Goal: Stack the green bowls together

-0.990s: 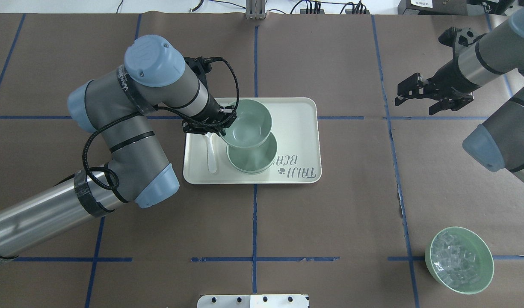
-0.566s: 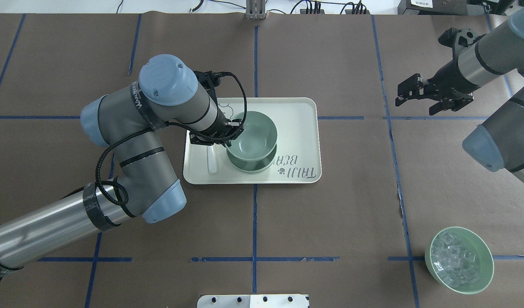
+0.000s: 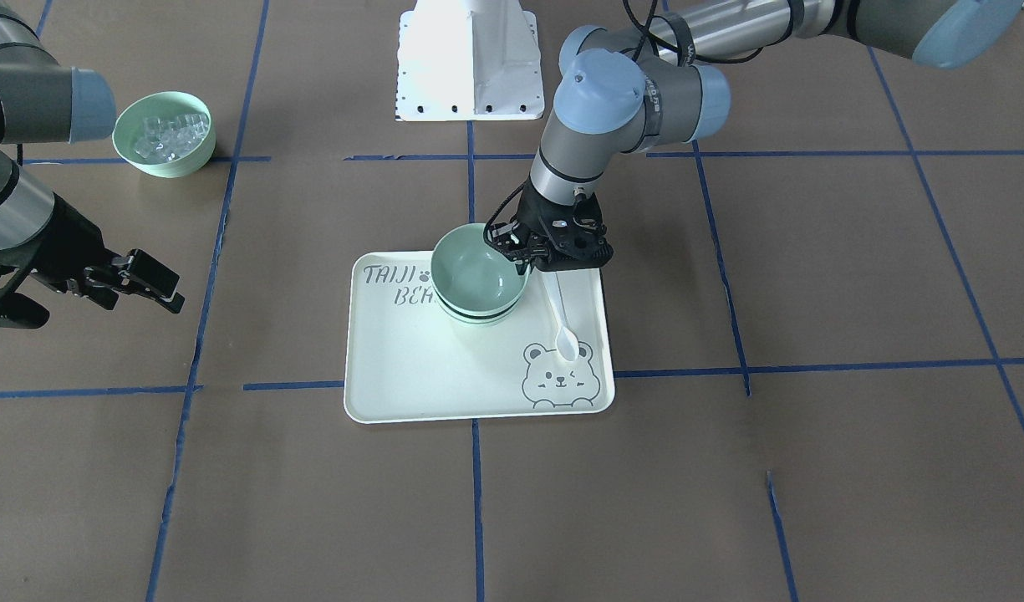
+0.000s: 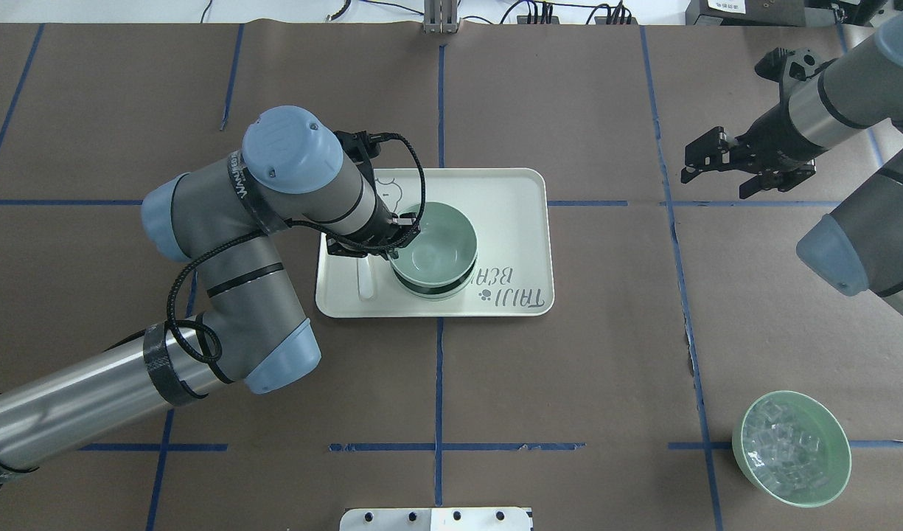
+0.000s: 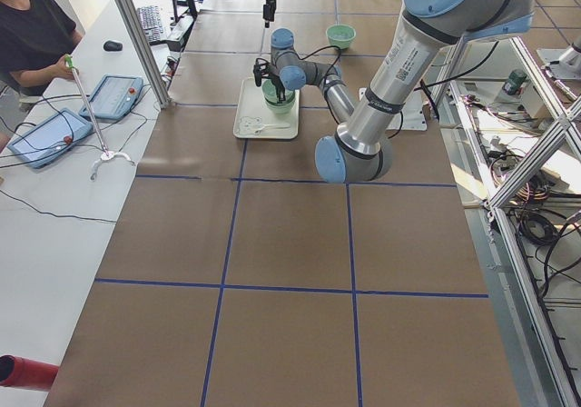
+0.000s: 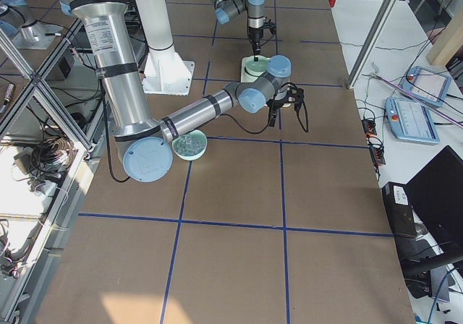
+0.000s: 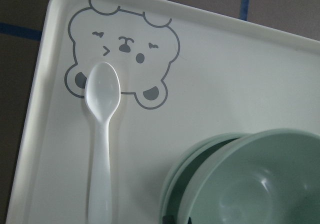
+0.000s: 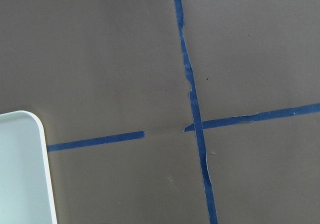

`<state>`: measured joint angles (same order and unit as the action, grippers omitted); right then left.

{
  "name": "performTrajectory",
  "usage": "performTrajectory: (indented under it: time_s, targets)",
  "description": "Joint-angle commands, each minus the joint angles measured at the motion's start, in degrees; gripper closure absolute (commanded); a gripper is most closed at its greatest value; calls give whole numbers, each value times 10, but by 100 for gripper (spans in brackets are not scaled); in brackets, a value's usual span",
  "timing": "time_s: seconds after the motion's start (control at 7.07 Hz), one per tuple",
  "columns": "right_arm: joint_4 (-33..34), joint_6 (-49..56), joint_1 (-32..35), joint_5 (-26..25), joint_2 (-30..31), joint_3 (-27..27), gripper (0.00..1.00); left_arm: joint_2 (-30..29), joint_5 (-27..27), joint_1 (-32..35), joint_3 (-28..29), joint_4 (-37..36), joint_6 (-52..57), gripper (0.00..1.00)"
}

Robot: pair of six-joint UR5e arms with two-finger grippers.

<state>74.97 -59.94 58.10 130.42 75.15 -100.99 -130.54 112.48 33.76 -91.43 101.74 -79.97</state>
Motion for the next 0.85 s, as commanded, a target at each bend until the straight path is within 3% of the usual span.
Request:
performTrajectory:
  time_s: [0.0,0.28,0.57,0.71]
  targets:
    - [0,0,0,0,1,0,0,-1,-1,-5,4,1,0,0]
    - [0,0,3,4,2,-1,0,11,2,10,-25,-1,9,0]
    - [2,71,59,40,29,9,0,125,5,90,-153,-1,126,0]
    - [3,157,98,47,45,33,0,192,7,131,-172,2,236,0]
